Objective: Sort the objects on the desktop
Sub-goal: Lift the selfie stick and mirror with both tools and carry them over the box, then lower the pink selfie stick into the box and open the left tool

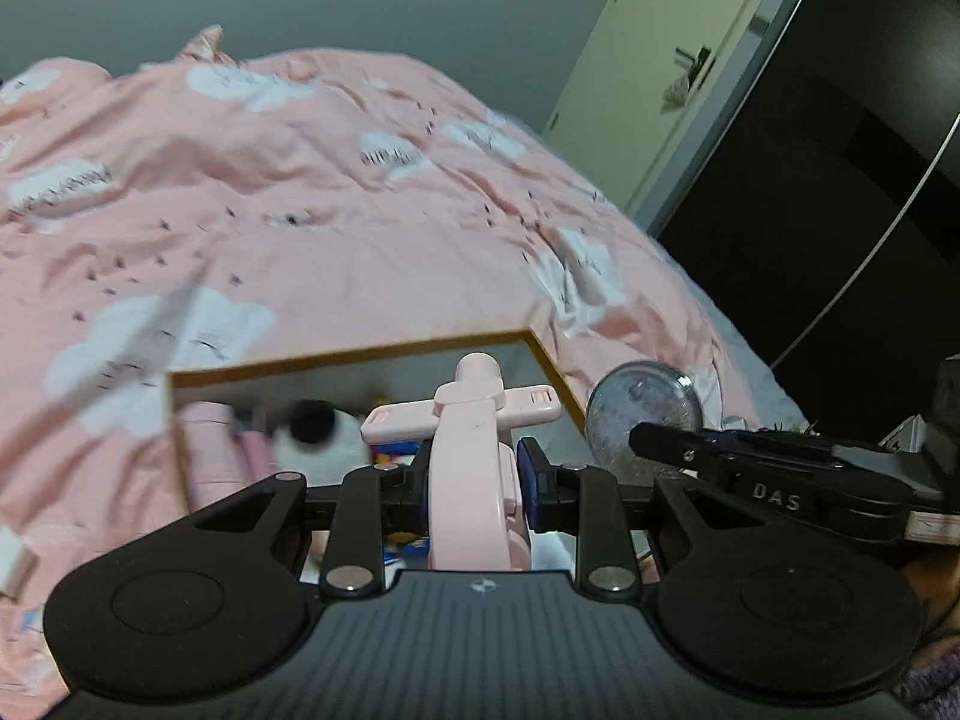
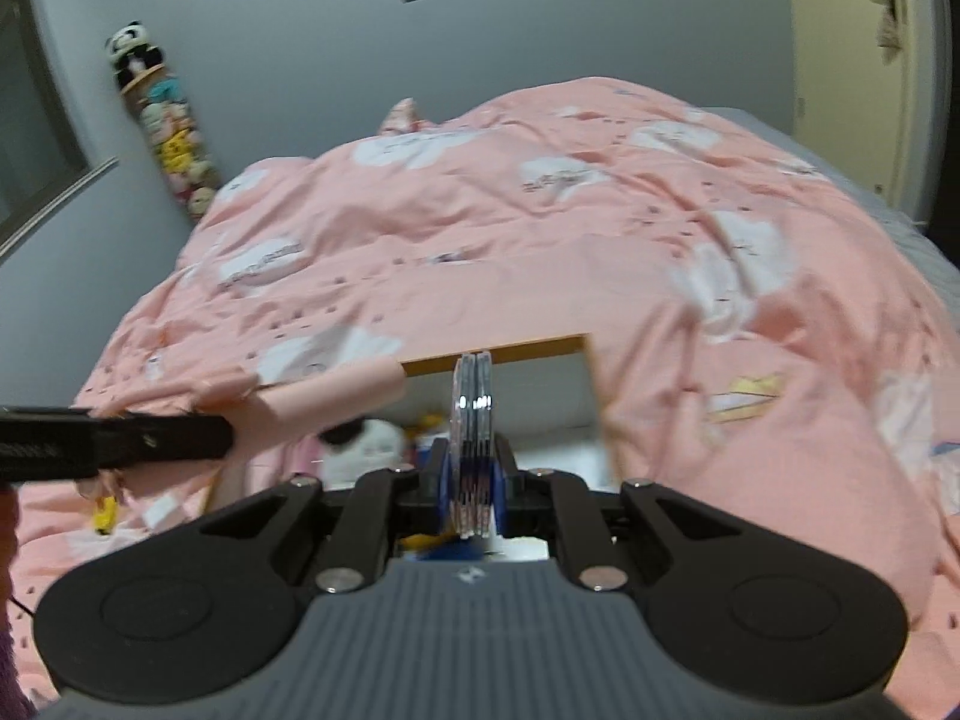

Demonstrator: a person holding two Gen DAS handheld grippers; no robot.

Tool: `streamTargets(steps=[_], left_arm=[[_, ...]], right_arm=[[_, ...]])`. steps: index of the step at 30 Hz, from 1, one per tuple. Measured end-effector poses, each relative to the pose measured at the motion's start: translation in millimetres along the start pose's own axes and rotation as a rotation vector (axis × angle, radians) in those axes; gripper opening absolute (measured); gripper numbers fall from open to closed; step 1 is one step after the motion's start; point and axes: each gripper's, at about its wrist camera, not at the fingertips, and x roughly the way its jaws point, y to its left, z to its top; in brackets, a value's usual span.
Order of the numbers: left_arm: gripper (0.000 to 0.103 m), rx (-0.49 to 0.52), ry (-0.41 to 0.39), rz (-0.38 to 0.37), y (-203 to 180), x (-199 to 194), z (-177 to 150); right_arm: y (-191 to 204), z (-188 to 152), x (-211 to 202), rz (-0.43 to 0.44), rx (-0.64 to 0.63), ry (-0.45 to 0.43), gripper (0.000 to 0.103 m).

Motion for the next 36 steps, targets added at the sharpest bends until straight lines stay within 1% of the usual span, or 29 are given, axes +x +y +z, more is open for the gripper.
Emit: streamTargets(steps=[3, 6, 8, 9, 10, 13, 20, 23, 27, 28, 32, 35, 36], left_arm=[[0.031, 0.001, 0.043, 0.025, -15.2, 31.3, -1.2], [0.031, 0.019, 0.076, 0.062, -31.8, 62.6, -1.5], [0.031, 0.031, 0.086, 0.089, -40.7, 81.5, -2.9], [0.031, 0.034, 0.09, 0.101, -43.7, 89.0, -2.1], [0.031, 0.036, 0.094, 0.115, -47.0, 97.8, -2.7], [0.031, 0.042, 0.107, 0.157, -54.4, 118.3, -4.2], [0.031, 0.035, 0.168, 0.201, -62.9, 157.6, -11.1], [0.031, 0.042, 0.185, 0.215, -62.6, 166.7, -11.2], [0.031, 0.023, 0.246, 0.198, -59.0, 175.2, -8.2], [0.031, 0.006, 0.263, 0.188, -57.0, 177.7, -7.7], [0.034, -0.066, 0.378, 0.125, -48.3, 193.8, -12.0], [0.035, -0.08, 0.424, 0.104, -48.0, 204.8, -20.0], [0.037, -0.087, 0.433, 0.088, -48.1, 207.8, -22.4]], right_arm=[[-17.5, 0.3, 6.3, -0.017, 0.008, 0.014, 0.014], [-32.9, 0.4, 17.4, -0.008, 0.028, 0.033, 0.014], [-42.8, 0.1, 20.8, -0.002, 0.05, 0.029, 0.014], [-51.6, 1.9, 23.6, 0.011, 0.074, 0.013, 0.014], [-51.6, 1.9, 23.6, 0.011, 0.074, 0.013, 0.014], [-62.6, 5.8, 27.3, 0.015, 0.099, -0.004, 0.014], [-79.1, 8.4, 36.3, 0.015, 0.115, -0.011, 0.014], [-83.0, 6.6, 38.9, 0.013, 0.119, -0.01, 0.014], [-86.7, 2.9, 44.2, 0.016, 0.125, 0.002, 0.014], [-87.6, 2.0, 46.0, 0.018, 0.127, 0.007, 0.014], [-89.6, -2.2, 50.0, 0.007, 0.135, 0.02, 0.014], [-90.9, -4.0, 49.3, -0.004, 0.136, 0.02, 0.014], [-91.3, -4.4, 48.6, -0.006, 0.135, 0.018, 0.014]])
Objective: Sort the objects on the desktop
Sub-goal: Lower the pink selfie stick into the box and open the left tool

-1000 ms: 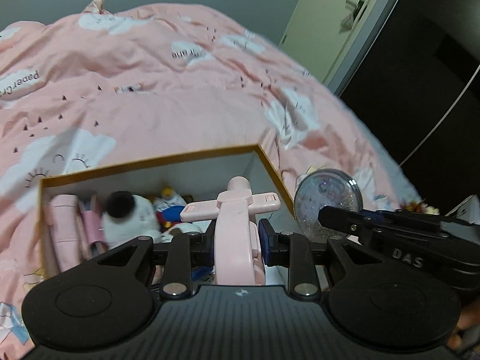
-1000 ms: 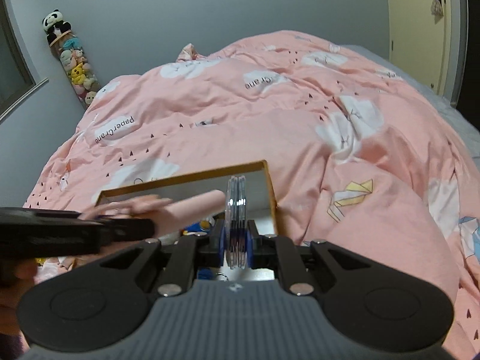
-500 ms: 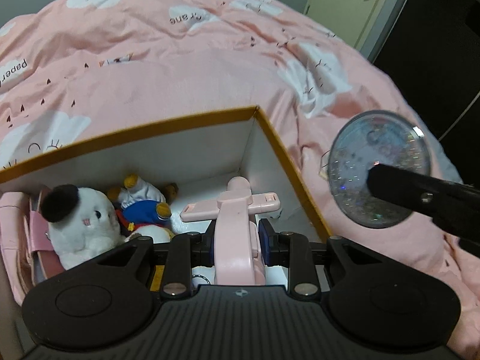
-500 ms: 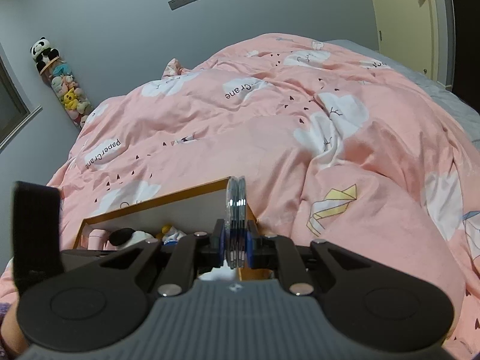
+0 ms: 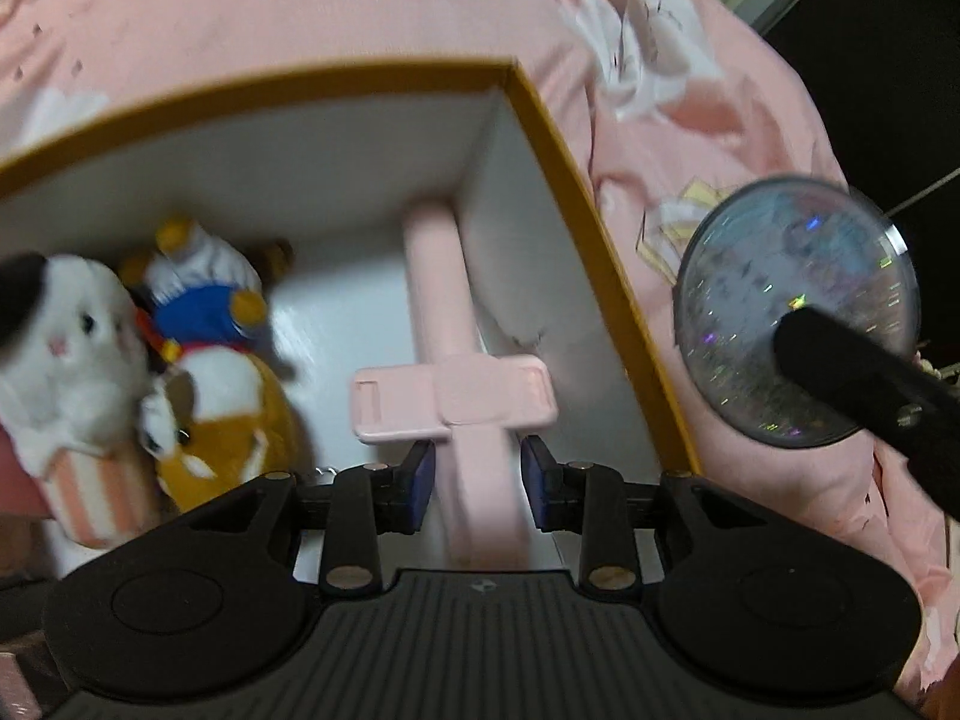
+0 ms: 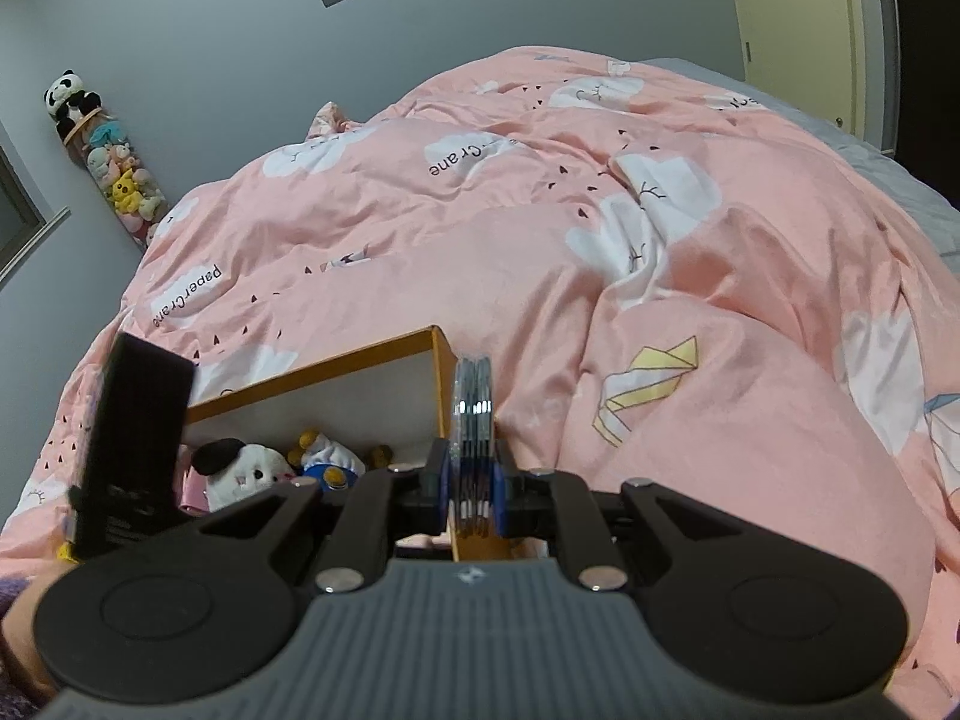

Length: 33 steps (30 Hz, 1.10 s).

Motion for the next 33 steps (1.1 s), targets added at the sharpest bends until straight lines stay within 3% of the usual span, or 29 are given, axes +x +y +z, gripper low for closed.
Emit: streamTargets(steps=[9, 14, 24, 28, 30, 33], left_arm=[[0.036, -0.019, 0.021, -0.02, 2.9, 7.9, 1.4], [0.029, -0.045, 0.034, -0.068, 12.2, 6.4, 0.6], [0.029, 0.069, -0.154, -0.017, 14.3, -72.3, -2.9], [0.029, 0.099, -0.223, 0.01, 29.0, -107.2, -11.9], [0.029, 0.118, -0.245, 0.041, 37.3, -120.1, -17.0], [0.029, 0.136, -0.283, 0.074, 53.0, -140.5, -30.0]], right_arm=[[0.6, -3.4, -4.6, -0.001, -0.003, -0.004, 0.014], [4.1, -4.2, -7.4, 0.002, -0.012, -0.003, 0.014], [26.4, -5.4, -13.5, 0.046, -0.066, 0.012, 0.014], [40.5, -12.1, -1.8, 0.116, -0.08, 0.085, 0.014], [54.1, -21.2, 18.1, 0.177, -0.095, 0.189, 0.014], [63.0, -28.5, 33.8, 0.207, -0.099, 0.266, 0.014]])
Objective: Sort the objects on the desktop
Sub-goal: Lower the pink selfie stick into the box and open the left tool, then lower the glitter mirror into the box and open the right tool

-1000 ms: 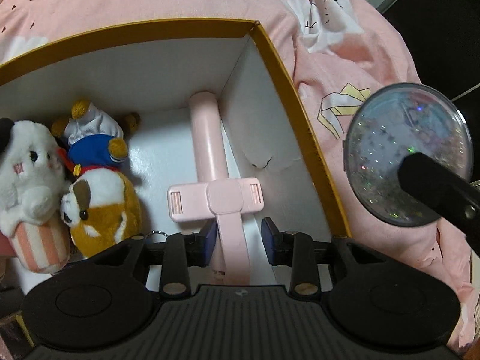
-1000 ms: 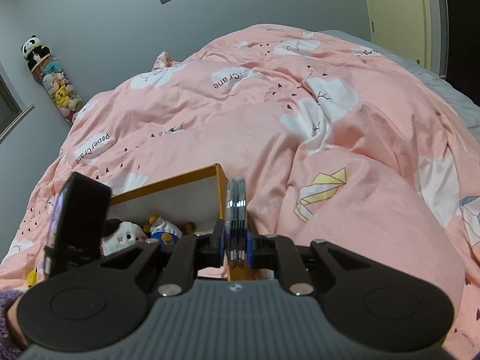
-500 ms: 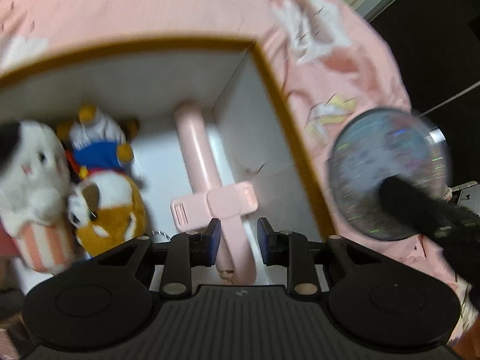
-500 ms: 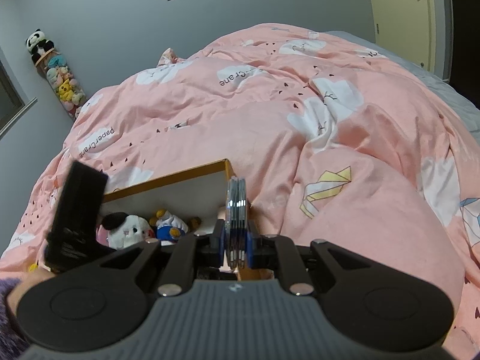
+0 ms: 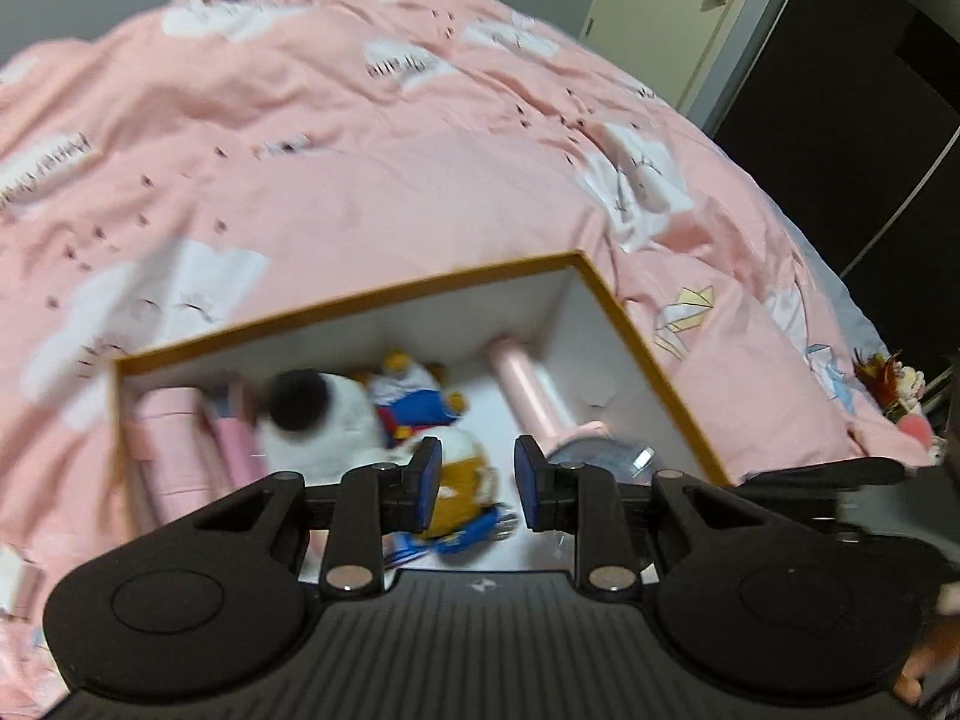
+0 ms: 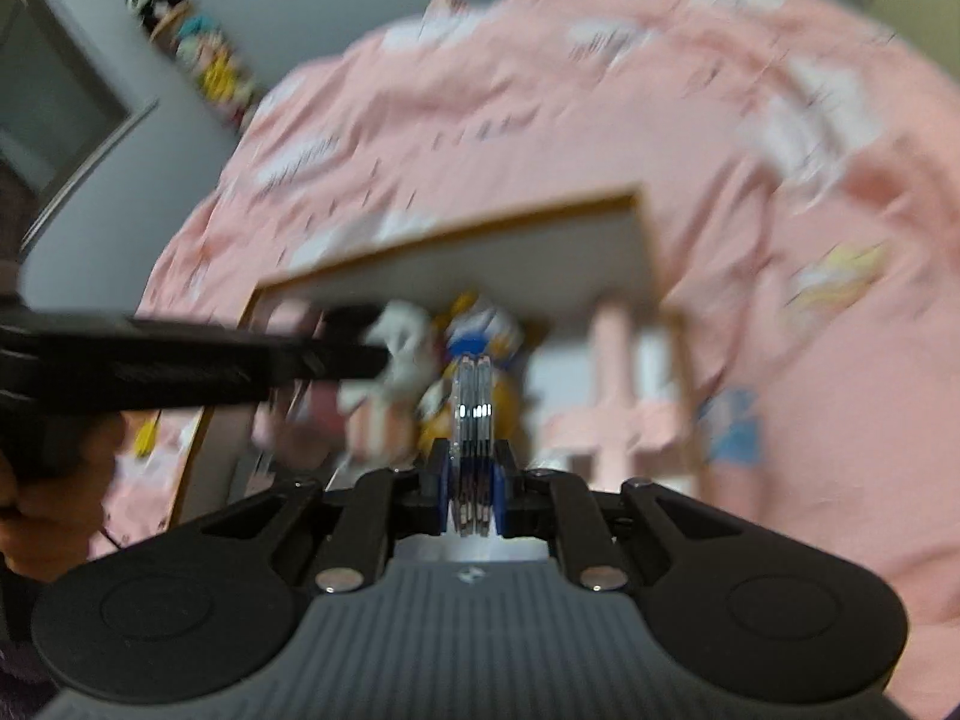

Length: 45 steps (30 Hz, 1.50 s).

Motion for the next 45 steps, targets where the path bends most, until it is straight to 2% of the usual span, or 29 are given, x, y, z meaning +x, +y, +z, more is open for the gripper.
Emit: streamTargets(steps=[7, 13, 17, 19, 20, 25, 26, 27, 29, 30, 33, 36, 40, 42, 43, 45], left_arm=[[0.029, -0.027, -0.026, 0.06, 32.2, -22.3, -24.7], [0.029, -0.08, -0.009, 0.053, 57.0, -21.0, -39.3], [0.03, -0.089, -0.016, 0.033, 66.0, -22.9, -42.8], [0.03, -0.089, -0.021, 0.028, 68.9, -24.1, -44.1], [0.03, -0.089, -0.023, 0.027, 70.1, -24.0, -44.0], [0.03, -0.107, -0.024, 0.017, 78.2, -22.3, -45.8], [0.03, -0.11, -0.024, 0.013, 79.6, -21.9, -46.5], [0.03, -0.113, -0.024, 0.01, 80.9, -21.5, -47.2], [0.03, -0.12, -0.024, 0.005, 83.5, -20.9, -48.3], [0.03, -0.124, -0.024, 0.003, 84.9, -20.9, -48.7], [0.03, -0.136, -0.024, 0.001, 88.9, -20.5, -49.6], [0.03, -0.144, -0.027, 0.0, 92.0, -21.8, -50.3], [0.03, -0.141, -0.03, -0.002, 91.6, -23.1, -51.3], [0.03, -0.138, -0.034, -0.006, 91.4, -23.8, -51.6], [0.031, -0.137, -0.036, -0.008, 91.5, -23.9, -52.0], [0.032, -0.139, -0.04, -0.008, 91.3, -24.4, -52.5]], right_arm=[[9.8, -4.5, 51.2, -0.027, -0.005, 0.198, 0.014], [8.4, -1.2, 87.6, -0.02, 0.036, 0.363, 0.014], [5.3, -2.2, 100.0, -0.006, 0.073, 0.419, 0.014], [3.3, -0.3, 103.5, -0.006, 0.088, 0.436, 0.016], [3.1, 1.0, 103.7, -0.017, 0.086, 0.44, 0.02], [5.9, 2.9, 102.0, -0.112, 0.026, 0.454, 0.03], [4.6, 3.7, 103.1, -0.155, 0.008, 0.46, 0.033], [4.6, 3.7, 103.1, -0.155, 0.008, 0.46, 0.033], [5.6, 3.2, 106.1, -0.227, -0.05, 0.467, 0.033], [5.6, 3.2, 106.1, -0.227, -0.05, 0.467, 0.033], [7.1, 1.4, 112.3, -0.212, -0.057, 0.501, 0.023], [11.8, -0.9, 118.9, -0.212, -0.089, 0.526, 0.022], [15.9, 2.6, 118.7, -0.169, -0.086, 0.545, 0.023], [17.1, 8.8, 115.7, -0.225, -0.119, 0.501, 0.027], [15.8, 12.2, 115.2, -0.248, -0.125, 0.484, 0.034], [9.8, 16.4, 117.9, -0.25, -0.099, 0.489, 0.034]])
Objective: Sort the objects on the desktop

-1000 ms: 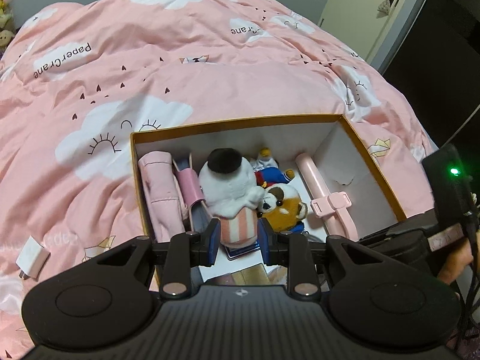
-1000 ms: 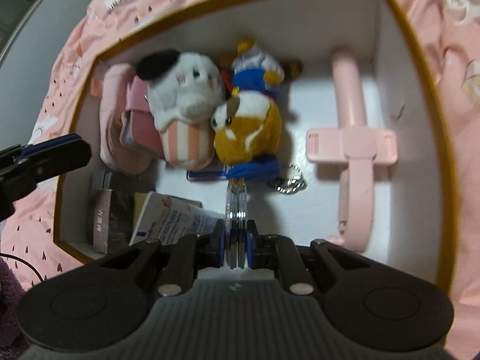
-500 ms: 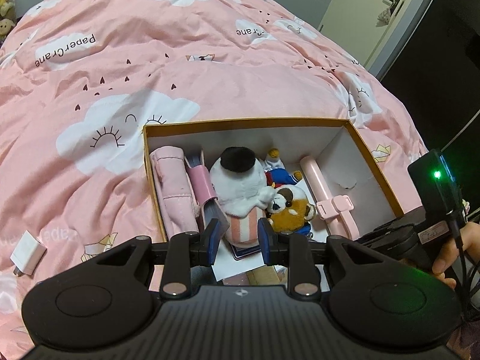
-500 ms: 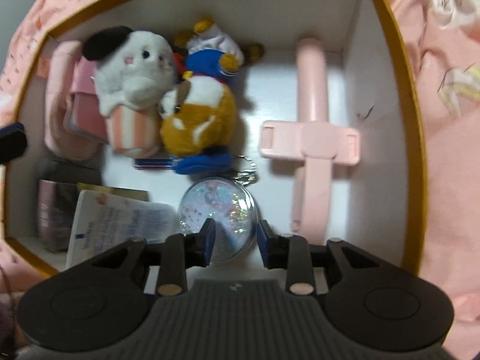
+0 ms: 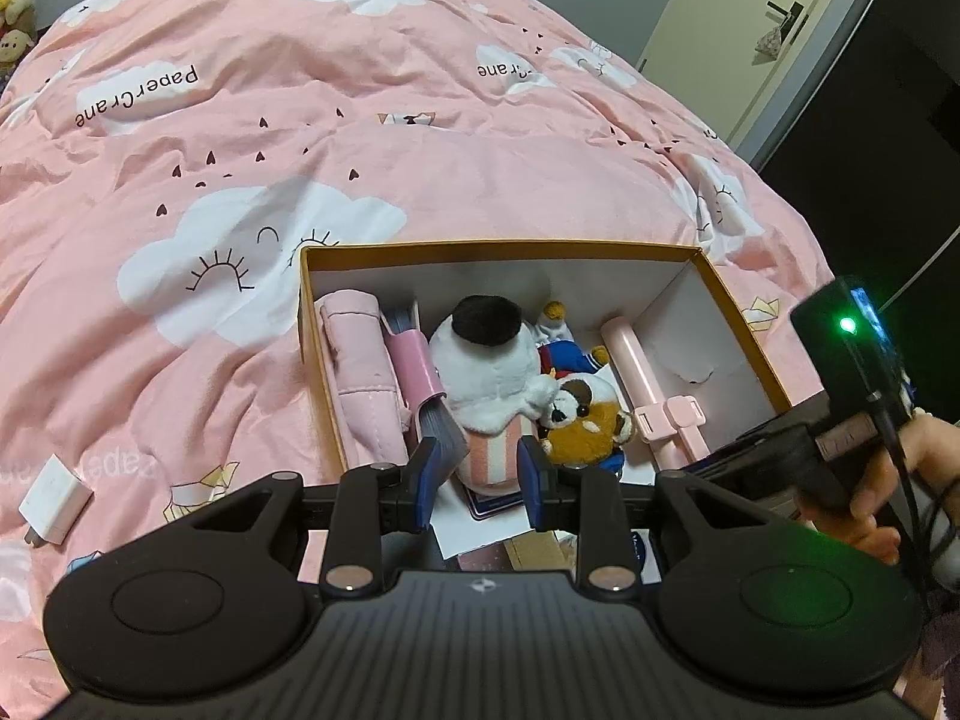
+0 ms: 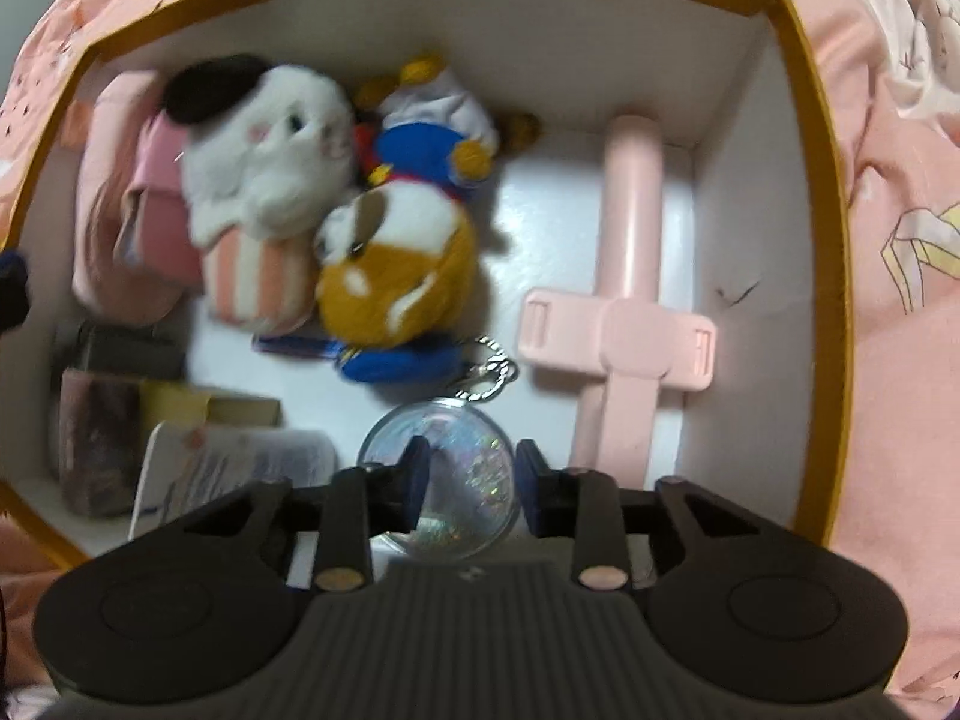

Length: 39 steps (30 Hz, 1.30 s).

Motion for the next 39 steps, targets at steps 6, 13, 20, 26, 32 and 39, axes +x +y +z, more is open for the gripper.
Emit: streamTargets(steps=[6, 13, 20, 26, 32, 39], left_arm=[[0.033, -0.019, -0.009, 0.005, 5.7, -3.2, -0.9], [0.033, -0.039, -0.01, -0.003, 11.2, -3.7, -0.7], [0.033, -0.048, -0.012, -0.007, 12.9, -4.0, -2.0], [0.033, -0.057, -0.016, -0.026, 15.1, -4.9, -3.4], [0.033, -0.07, -0.033, -0.023, 20.3, -12.4, -5.0], [0.033, -0.093, -0.048, -0.029, 29.8, -16.9, -5.3]], right_arm=[[-9.5, 2.0, 16.3, 0.032, 0.059, 0.063, 0.044], [-4.7, -2.8, 19.5, 0.103, 0.088, 0.079, 0.039], [-6.6, -2.3, -15.8, 0.097, 0.065, 0.011, 0.039], [-30.7, 19.4, -48.5, -0.081, 0.047, -0.104, 0.034], [-11.2, 29.0, -43.2, -0.271, -0.049, -0.12, 0.03], [11.7, 33.3, -18.1, -0.41, -0.143, -0.091, 0.045]])
